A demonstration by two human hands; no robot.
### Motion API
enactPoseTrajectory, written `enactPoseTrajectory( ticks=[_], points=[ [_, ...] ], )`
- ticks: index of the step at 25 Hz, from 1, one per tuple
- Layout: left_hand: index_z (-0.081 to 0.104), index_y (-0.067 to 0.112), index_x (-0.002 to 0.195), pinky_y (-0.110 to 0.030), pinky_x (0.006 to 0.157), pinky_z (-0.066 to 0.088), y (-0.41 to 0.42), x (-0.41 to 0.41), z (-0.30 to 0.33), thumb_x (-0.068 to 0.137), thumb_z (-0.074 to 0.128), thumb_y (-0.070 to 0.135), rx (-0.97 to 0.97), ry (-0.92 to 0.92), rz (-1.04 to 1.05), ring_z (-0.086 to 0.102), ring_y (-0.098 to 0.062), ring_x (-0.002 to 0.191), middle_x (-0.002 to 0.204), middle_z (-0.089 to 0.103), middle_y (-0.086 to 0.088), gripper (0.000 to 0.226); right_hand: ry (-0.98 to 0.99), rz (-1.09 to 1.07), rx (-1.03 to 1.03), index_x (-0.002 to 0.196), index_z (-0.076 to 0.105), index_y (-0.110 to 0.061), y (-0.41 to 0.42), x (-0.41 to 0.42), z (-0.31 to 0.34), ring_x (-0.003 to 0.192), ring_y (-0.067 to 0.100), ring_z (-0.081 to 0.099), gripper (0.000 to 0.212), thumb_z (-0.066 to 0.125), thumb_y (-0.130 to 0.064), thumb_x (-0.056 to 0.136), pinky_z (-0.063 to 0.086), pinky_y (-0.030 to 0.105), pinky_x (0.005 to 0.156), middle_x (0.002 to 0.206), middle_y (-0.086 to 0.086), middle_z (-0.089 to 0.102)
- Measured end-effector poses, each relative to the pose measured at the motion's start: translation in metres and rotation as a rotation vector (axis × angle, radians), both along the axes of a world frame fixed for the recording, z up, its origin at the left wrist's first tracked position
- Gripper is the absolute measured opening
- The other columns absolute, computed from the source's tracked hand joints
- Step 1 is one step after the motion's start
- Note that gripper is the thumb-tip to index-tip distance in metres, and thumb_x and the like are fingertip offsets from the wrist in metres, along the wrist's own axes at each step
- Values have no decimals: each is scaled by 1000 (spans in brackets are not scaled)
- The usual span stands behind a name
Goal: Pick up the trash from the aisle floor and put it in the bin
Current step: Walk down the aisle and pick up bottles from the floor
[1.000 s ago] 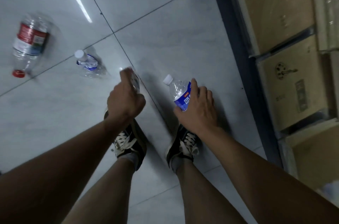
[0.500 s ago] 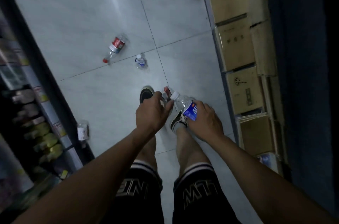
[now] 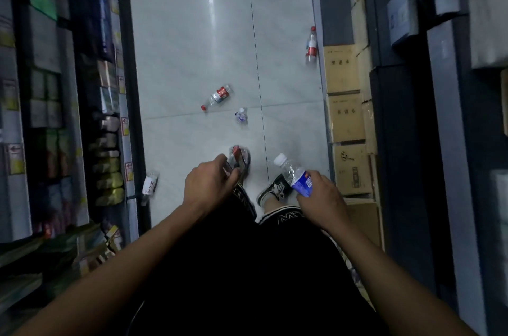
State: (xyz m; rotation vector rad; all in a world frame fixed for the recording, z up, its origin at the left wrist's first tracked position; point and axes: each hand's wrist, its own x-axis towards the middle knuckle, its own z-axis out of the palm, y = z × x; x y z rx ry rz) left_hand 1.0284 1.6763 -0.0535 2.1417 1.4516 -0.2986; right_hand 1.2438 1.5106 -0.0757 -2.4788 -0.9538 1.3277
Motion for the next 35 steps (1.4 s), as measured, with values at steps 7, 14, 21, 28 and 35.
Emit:
enactPoseTrajectory(
  ticks=[7, 14, 21, 28, 35],
  points=[
    [50, 23, 82, -33, 55, 36, 15, -27, 26, 90, 53, 53, 9, -102, -161, 65, -31, 71, 75, 70, 4, 31, -107, -233, 31, 126, 52, -26, -29, -55, 38, 98, 26, 57, 49, 63, -36, 79, 53, 43, 82, 109, 1, 59],
    [50, 20, 78, -32, 52, 38, 40, -51, 51, 92, 49, 59, 50, -153, -564, 56, -28, 60, 66, 61, 4, 42, -181, -582, 29, 132, 51, -24, -69, -172, 63, 106, 27, 55, 56, 70, -35, 80, 45, 36, 82, 116, 4, 60],
    [50, 18, 77, -33, 55, 35, -12, -54, 67, 93, 56, 53, 19, -226, -886, 51, -29, 61, 68, 61, -4, 39, -237, -1012, 16, 134, 51, -24, -161, -295, 81, 112, 29, 55, 52, 68, -32, 85, 49, 40, 91, 120, 7, 61],
    [49, 15, 79, -37, 55, 43, -178, -56, 83, 94, 56, 53, -17, -248, -1343, 60, -43, 64, 68, 65, -14, 41, -270, -1550, 7, 121, 58, -21, -278, -451, 87, 97, 27, 60, 46, 59, -32, 77, 51, 38, 80, 102, 3, 65],
    [63, 14, 89, -35, 53, 50, -373, -97, 83, 94, 64, 40, -80, -319, -1896, 65, -38, 62, 71, 69, -10, 27, -282, -2055, -31, 121, 58, -22, -352, -599, 81, 96, 28, 61, 59, 46, -45, 69, 54, 42, 79, 99, 4, 66]
  ],
)
